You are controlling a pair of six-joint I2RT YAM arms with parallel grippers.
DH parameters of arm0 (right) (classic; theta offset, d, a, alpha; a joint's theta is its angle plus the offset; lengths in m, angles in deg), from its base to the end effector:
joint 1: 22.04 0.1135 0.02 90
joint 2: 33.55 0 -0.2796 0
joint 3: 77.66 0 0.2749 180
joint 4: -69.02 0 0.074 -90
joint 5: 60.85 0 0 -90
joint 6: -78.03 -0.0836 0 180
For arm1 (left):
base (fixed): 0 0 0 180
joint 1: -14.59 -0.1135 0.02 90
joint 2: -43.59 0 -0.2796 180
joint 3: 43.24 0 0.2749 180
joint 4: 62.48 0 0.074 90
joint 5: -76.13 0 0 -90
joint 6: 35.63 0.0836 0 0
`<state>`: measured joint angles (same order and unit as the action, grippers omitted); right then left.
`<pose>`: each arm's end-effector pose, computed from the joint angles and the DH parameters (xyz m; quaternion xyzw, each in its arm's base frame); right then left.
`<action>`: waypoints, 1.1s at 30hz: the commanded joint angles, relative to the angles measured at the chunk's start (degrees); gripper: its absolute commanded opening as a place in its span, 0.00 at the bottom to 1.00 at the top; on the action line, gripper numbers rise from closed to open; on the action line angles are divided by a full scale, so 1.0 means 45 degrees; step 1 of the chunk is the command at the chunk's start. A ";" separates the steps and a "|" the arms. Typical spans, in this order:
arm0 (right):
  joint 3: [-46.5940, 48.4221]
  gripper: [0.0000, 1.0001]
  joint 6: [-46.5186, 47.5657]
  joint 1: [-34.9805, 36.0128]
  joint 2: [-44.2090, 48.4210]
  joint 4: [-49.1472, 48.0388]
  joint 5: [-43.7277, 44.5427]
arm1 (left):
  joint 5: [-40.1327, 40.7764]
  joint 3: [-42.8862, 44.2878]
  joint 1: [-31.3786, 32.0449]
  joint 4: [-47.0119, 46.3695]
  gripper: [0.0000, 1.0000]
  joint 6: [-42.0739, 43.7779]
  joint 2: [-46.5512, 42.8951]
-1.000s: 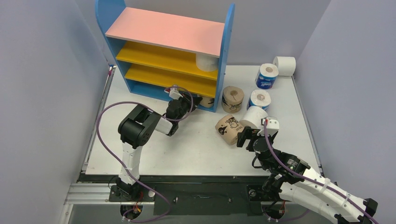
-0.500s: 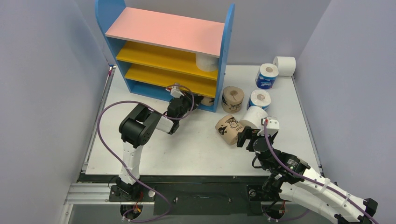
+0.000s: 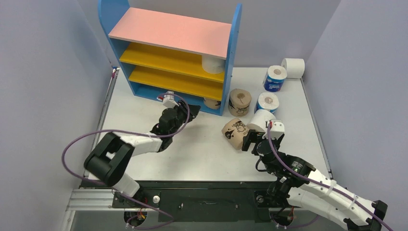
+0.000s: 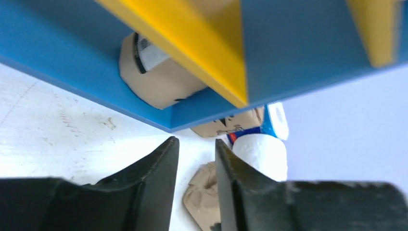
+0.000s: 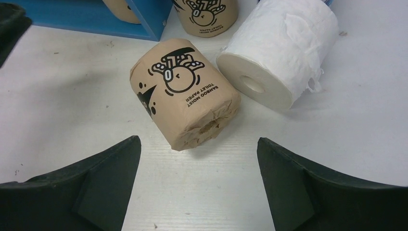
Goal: Place and organize the paper towels onto the shelf
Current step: Place the paper towel on the shelf, then adjust the paper towel at the center of the board.
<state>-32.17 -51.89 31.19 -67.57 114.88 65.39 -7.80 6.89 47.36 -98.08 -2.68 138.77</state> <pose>0.1440 0.1101 0.2447 0.0467 0.8518 0.1329 0.5045 0.3365 -0.2061 0.1716 -0.1937 0.7376 -0.4271 0.4857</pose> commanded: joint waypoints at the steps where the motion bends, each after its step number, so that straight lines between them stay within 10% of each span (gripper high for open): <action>1: 0.0284 0.87 -0.0467 -0.0036 -0.0332 -0.0997 0.0347 | 0.1803 -0.0293 0.1151 0.3908 0.37 0.2176 -0.3161; 8: -0.1174 0.91 -0.2231 -0.0091 -0.0028 -0.2176 0.1223 | 0.4978 -0.0511 0.3192 0.8705 1.00 0.4586 -0.6869; 22: -0.5468 0.90 -0.4464 -0.3377 0.1541 -0.8235 -0.4348 | 0.5716 -0.0021 0.3293 1.4229 0.96 0.1862 -0.8784; 33: -0.5742 0.83 -0.4849 -0.4331 -0.0993 -1.0617 -0.5973 | 0.3114 -0.3178 0.3244 1.0954 0.96 0.1126 -1.0657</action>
<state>-57.81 -72.78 12.42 -69.87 74.36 41.26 10.23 -4.52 62.11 -41.58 5.16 93.13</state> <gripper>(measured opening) 0.840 0.966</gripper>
